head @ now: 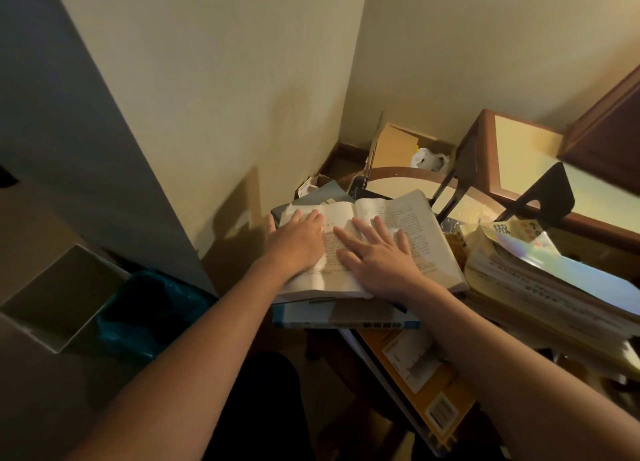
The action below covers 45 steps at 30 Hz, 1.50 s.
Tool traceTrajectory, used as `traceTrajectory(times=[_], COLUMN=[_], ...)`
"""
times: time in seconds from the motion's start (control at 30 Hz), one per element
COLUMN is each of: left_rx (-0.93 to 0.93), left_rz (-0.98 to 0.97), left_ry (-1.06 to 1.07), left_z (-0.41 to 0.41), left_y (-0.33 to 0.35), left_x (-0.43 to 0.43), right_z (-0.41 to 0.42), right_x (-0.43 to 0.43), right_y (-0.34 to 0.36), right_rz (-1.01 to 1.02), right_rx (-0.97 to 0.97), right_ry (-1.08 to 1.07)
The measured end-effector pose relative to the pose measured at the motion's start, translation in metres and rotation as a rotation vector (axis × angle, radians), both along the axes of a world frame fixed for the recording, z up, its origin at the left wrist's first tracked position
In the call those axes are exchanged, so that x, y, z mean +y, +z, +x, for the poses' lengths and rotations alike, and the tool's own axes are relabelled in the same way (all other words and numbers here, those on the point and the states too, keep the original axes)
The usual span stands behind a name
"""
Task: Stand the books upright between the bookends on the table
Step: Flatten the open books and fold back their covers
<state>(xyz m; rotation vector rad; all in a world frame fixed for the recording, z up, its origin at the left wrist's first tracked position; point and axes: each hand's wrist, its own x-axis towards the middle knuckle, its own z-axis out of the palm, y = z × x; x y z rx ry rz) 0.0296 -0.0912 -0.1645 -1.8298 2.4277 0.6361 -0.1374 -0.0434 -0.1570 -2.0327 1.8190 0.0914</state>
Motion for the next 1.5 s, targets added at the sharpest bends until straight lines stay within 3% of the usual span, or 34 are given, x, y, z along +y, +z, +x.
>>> traceTrajectory(times=[0.17, 0.47, 0.8, 1.03, 1.17, 1.33, 1.5], left_rx=[-0.01, -0.066, 0.004, 0.234, 0.568, 0.897, 1.203], left_rz=[-0.02, -0.154, 0.021, 0.013, 0.16, 0.146, 0.386], left_ry=[0.01, -0.147, -0.042, 0.195, 0.428, 0.636, 0.63], left_z=[-0.003, 0.023, 0.013, 0.017, 0.023, 0.03, 0.036], left_y=[-0.005, 0.014, 0.006, -0.006, 0.002, 0.013, 0.033], left_x=[-0.008, 0.094, -0.003, 0.053, 0.067, 0.06, 0.05], right_z=[0.0, 0.0, 0.0, 0.0, 0.003, 0.009, 0.01], right_x=[0.0, -0.002, -0.003, -0.003, 0.0, 0.012, 0.027], right_y=[-0.001, -0.002, 0.002, 0.001, 0.005, 0.015, 0.019], right_rz=[0.013, 0.024, 0.041, 0.043, 0.036, 0.062, 0.072], right_rx=[0.012, 0.034, 0.022, 0.026, 0.019, -0.016, -0.081], right_ry=[-0.004, 0.009, -0.007, -0.005, -0.019, -0.038, -0.039])
